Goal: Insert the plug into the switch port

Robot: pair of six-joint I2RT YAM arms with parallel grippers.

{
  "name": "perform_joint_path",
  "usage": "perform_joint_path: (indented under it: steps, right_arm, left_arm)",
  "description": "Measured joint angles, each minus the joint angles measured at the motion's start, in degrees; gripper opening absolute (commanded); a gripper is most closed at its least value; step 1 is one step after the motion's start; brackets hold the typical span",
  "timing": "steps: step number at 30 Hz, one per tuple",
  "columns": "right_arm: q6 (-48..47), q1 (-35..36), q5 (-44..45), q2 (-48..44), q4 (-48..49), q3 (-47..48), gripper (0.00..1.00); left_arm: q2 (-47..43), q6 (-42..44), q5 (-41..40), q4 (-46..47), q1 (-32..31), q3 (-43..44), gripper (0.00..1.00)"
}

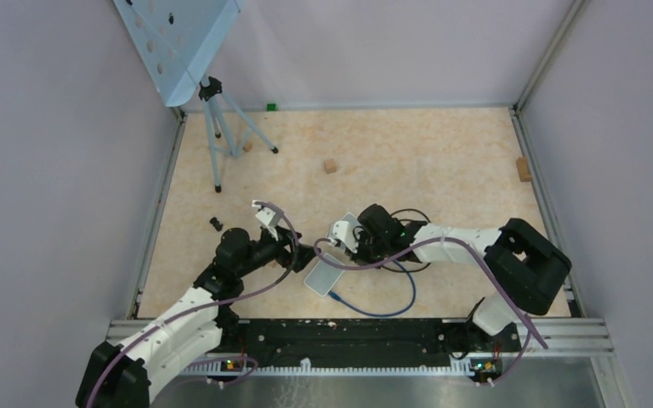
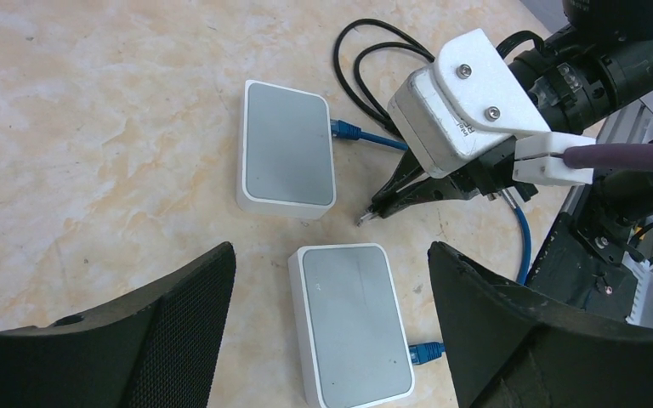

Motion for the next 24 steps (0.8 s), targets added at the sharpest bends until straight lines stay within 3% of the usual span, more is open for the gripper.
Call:
perform_joint_path:
  steps: [4,9,18,24]
  right_arm:
    - [0.83,0.0,1.7,-2.86,0.0,-1.86,0.0]
    - [3.32,-0.04,1.38,-13.42,-0.04,-3.91,0.0]
    - [8.55,-0.13,-7.02,-29.27,1.84,-3.78,0.0]
    - [13.92,-0.15,-15.85,-37.57,10.16,-4.63,0.0]
  left_arm:
    - [-1.27,-0.63,0.66,-1.31,0.0,0.76,0.89]
    - [-7.52,-0.87,4.09,-1.16,0.0,3.89,0.92]
    - [-12.09,-0.39,16.81,11.76,-0.11,6.73,0.91]
    - [-11.76,4.28,23.26,6.16,-0.42,14.16,0.68]
